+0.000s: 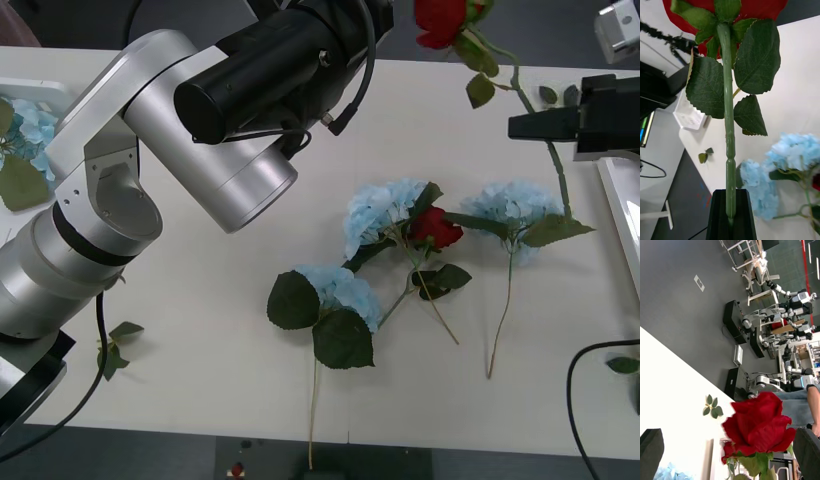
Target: Put the red flowers into the right box and the blue flowers into the left box
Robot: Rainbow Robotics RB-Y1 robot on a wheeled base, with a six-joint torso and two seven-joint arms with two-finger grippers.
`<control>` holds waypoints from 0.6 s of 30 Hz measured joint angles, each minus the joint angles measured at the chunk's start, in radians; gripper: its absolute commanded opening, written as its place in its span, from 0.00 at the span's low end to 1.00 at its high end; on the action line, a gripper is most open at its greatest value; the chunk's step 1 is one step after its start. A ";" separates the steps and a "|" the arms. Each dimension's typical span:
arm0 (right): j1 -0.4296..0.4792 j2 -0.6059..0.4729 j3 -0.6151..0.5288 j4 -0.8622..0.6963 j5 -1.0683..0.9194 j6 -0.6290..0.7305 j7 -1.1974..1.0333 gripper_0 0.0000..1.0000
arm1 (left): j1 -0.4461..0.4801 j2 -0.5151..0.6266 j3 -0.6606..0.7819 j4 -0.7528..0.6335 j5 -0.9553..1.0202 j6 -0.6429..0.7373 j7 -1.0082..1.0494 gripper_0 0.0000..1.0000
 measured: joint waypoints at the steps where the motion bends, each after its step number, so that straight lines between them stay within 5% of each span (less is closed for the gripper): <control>1: 0.016 -0.018 -0.011 0.000 0.000 -0.009 0.000 0.00 | 0.000 0.005 0.000 0.000 0.003 0.000 -0.004 1.00; 8: 0.147 -0.150 -0.082 0.000 0.014 -0.112 0.000 0.00 | 0.029 0.107 0.005 -0.048 0.122 -0.001 -0.258 1.00; 18: 0.273 -0.333 -0.131 0.005 0.289 -0.220 0.000 0.00 | 0.307 0.256 0.181 -0.222 0.476 -0.071 -0.716 1.00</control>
